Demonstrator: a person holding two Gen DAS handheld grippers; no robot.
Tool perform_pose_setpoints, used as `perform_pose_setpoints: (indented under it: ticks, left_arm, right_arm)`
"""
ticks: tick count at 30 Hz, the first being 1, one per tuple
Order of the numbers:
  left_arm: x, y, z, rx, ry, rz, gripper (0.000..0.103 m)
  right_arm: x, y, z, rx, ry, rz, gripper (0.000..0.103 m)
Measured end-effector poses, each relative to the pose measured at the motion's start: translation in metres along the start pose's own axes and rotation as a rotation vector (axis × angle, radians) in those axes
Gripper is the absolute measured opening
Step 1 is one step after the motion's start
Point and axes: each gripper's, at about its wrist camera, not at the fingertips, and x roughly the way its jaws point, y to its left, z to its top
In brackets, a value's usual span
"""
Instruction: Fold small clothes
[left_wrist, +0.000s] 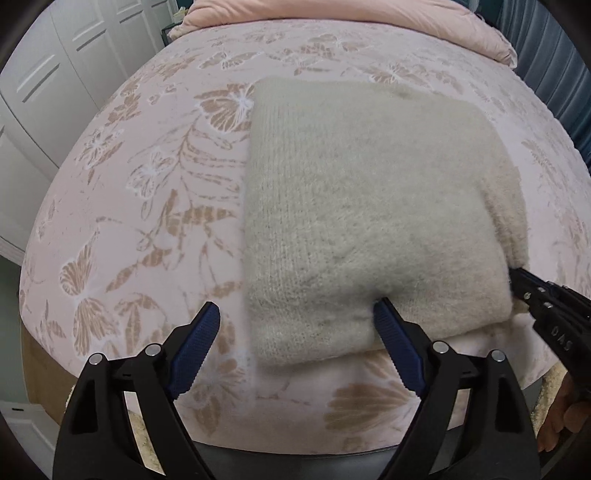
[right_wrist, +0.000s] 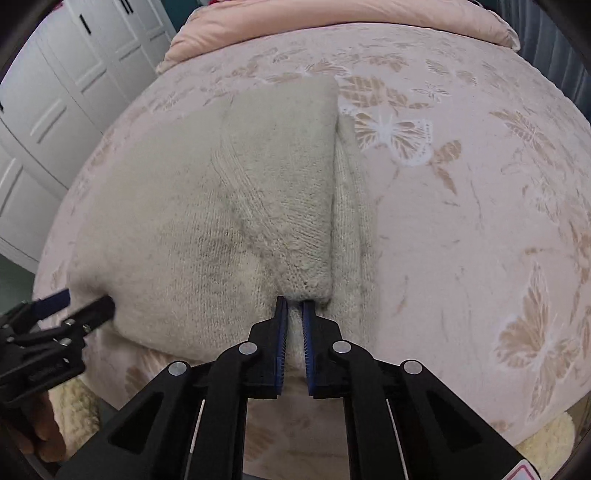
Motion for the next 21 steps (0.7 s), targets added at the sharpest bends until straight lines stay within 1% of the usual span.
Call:
perform_pose_setpoints:
  ticks: [2,4,8,9,14,16,18,20,21]
  left_arm:
    - [-0.006,0.005,-0.003,-0.03,-0.012,-0.016,0.083]
    - [-0.013,0.005,-0.006,-0.03,-0.019,-0.02,0.082]
    - [-0.024,-0.001,-0.011,-0.012,-0.038,-0.009,0.082]
    - [-0.028,-0.003,-0.012,-0.008,-0.044,-0.009,0.082]
    - [-0.053,-0.012,-0.019,0.006,-0.104,-0.006,0.083]
    - [-0.06,-0.016,-0.022,0.01,-0.122,-0.003,0.085]
    - [-0.065,-0.019,-0.025,0.008,-0.146,0.002,0.087]
    - [-0.068,-0.023,-0.029,0.006,-0.168,0.012,0.088]
    - [-0.068,-0.024,-0.031,0.007,-0.175,0.017,0.088]
  right_arm:
    - [-0.022,0.003,0.002,0.016,-0.041,0.02,0.008]
    - [-0.038,0.006,0.001,0.016,-0.066,0.023,0.008]
    - [-0.056,0.005,-0.009,0.05,-0.099,-0.025,0.009]
    - [-0.06,0.005,-0.013,0.059,-0.105,-0.032,0.013]
    - [-0.074,0.008,-0.034,0.059,-0.138,-0.086,0.018]
    - [-0.079,0.009,-0.044,0.074,-0.158,-0.099,0.028]
    - [-0.082,0.011,-0.052,0.07,-0.187,-0.133,0.044]
    - [-0.082,0.013,-0.058,0.051,-0.197,-0.164,0.052]
    - [-0.081,0.013,-0.061,0.048,-0.198,-0.176,0.053]
